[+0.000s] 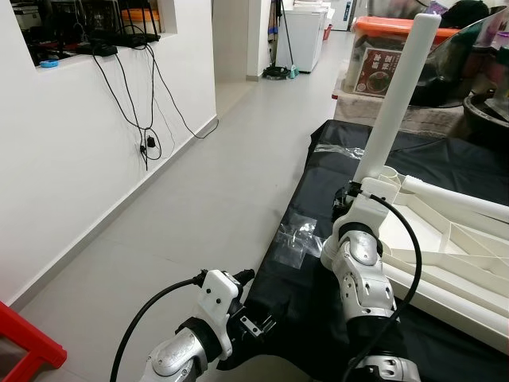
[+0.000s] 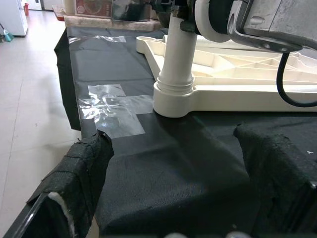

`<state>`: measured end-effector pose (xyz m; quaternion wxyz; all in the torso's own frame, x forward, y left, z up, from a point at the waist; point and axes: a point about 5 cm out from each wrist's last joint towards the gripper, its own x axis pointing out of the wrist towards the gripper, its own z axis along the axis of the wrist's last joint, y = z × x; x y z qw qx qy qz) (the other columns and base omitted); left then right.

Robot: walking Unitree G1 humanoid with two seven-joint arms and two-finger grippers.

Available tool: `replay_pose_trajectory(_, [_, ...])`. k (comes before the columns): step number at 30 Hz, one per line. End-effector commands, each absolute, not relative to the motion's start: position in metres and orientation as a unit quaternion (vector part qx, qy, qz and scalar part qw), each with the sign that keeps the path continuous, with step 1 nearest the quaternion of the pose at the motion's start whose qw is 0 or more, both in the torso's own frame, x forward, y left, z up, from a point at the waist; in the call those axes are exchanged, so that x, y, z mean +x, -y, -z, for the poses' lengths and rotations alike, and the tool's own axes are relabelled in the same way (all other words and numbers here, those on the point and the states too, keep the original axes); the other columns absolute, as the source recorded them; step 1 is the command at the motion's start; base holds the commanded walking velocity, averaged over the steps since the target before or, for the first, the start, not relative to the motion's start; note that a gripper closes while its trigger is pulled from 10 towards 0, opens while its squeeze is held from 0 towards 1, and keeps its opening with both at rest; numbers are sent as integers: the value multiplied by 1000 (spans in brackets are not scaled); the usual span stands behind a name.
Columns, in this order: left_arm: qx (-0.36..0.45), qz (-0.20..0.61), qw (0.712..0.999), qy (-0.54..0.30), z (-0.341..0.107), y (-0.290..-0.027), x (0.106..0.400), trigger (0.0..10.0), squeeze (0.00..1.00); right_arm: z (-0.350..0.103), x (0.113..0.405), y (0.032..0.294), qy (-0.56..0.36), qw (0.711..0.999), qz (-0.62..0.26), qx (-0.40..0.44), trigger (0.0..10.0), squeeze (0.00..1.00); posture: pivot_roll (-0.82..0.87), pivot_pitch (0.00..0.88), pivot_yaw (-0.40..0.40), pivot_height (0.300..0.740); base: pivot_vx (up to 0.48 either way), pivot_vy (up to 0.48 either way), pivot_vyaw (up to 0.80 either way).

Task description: Building children table

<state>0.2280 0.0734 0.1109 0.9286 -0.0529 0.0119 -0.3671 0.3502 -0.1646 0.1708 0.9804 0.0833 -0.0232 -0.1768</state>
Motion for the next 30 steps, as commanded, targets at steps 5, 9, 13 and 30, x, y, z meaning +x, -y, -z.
replay_pose_trajectory(5, [-50, 369, 928, -19, -108, -73, 228, 10000, 0, -172, 352, 163, 37, 983, 156, 94, 10000, 1000, -15, 1, -38, 740, 0, 0, 0])
replay_pose_trajectory(9, [-51, 367, 929, -18, -108, -72, 230, 10000, 0, -188, 364, 142, 33, 966, -241, 82, 10000, 0, -21, 4, -40, 740, 0, 0, 0])
replay_pose_trajectory(13, [-52, 365, 929, -16, -109, -72, 231, 10000, 0, -197, 357, 136, -3, 882, -470, 42, 10000, 0, -13, 5, -43, 740, 0, 0, 0])
replay_pose_trajectory(30, [-51, 362, 931, -18, -109, -75, 230, 10000, 0, -196, 361, 125, -27, 830, -557, 17, 10000, 0, 27, 16, -34, 740, 0, 0, 0])
